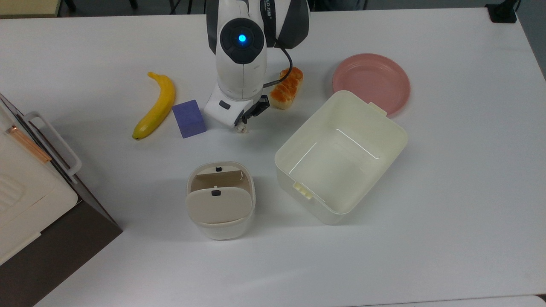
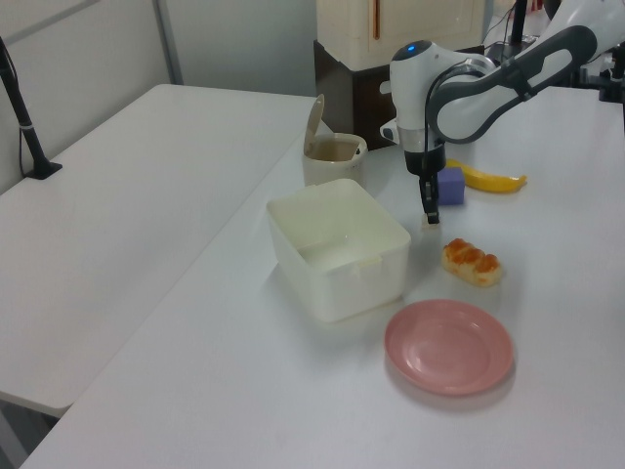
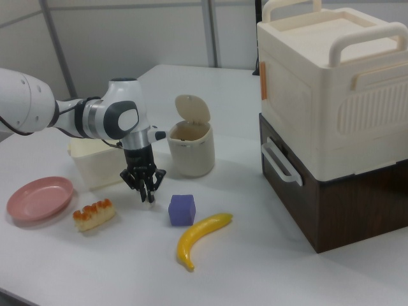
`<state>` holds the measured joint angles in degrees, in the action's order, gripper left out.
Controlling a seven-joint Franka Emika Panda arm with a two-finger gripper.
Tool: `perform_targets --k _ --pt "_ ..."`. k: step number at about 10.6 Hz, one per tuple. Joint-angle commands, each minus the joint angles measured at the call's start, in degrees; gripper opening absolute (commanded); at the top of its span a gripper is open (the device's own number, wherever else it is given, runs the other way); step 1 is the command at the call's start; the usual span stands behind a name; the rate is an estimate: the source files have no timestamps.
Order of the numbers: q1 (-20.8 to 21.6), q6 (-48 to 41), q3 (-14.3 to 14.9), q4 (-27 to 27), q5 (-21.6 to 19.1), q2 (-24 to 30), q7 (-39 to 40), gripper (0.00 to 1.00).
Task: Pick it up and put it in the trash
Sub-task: 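Lower the gripper onto the white paper ball and close on it, then lift the paper ball and carry it above the cream trash bin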
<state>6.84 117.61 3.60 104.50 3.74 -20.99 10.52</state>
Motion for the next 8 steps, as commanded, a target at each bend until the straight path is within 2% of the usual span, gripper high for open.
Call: perform_targets --k 1,4,5,6,8 --pt "-0.2 0.2 0.5 -3.0 -0.1 2.5 0.4 0.00" --pt "-1.1 0.4 1.2 -10.3 -4.1 3.7 0.2 0.00" --pt "-1.6 1.1 1.2 -12.1 -4.0 3.7 0.1 0.01" --pt "-1.9 3.5 1.8 -14.0 -4.3 3.7 -0.1 0.01" --pt "-2.2 13.9 2.4 -14.6 -5.5 3.5 -4.3 0.07"
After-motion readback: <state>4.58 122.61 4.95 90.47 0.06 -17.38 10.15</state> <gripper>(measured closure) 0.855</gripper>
